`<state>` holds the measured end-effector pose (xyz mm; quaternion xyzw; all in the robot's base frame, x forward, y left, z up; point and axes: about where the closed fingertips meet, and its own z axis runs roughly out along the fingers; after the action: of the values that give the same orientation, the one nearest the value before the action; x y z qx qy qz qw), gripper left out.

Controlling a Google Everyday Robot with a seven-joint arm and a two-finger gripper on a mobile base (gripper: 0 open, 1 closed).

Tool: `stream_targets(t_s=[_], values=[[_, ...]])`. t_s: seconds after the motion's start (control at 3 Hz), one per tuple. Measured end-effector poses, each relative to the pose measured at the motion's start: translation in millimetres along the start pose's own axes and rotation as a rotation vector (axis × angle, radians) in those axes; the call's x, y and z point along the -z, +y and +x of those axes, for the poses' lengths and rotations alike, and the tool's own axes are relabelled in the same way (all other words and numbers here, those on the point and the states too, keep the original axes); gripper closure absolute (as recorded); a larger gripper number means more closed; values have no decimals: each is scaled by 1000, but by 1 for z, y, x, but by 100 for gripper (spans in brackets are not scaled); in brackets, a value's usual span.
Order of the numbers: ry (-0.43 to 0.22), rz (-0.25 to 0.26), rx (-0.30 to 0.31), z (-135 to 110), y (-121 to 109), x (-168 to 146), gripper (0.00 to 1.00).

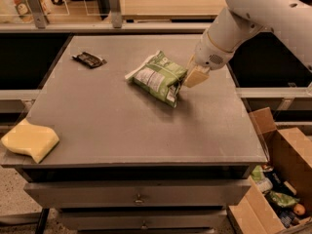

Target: Move green jalapeno chip bag near rxbar chocolate

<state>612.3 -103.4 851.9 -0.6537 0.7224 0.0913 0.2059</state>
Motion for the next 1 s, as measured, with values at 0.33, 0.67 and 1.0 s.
stream_targets(t_s=[0.33, 0.67, 1.0], values=[[-91, -27, -6, -16, -21, -3, 100], [-201, -38, -17, -31, -30, -6, 100], [-280, 1, -11, -49, -32, -9, 100]])
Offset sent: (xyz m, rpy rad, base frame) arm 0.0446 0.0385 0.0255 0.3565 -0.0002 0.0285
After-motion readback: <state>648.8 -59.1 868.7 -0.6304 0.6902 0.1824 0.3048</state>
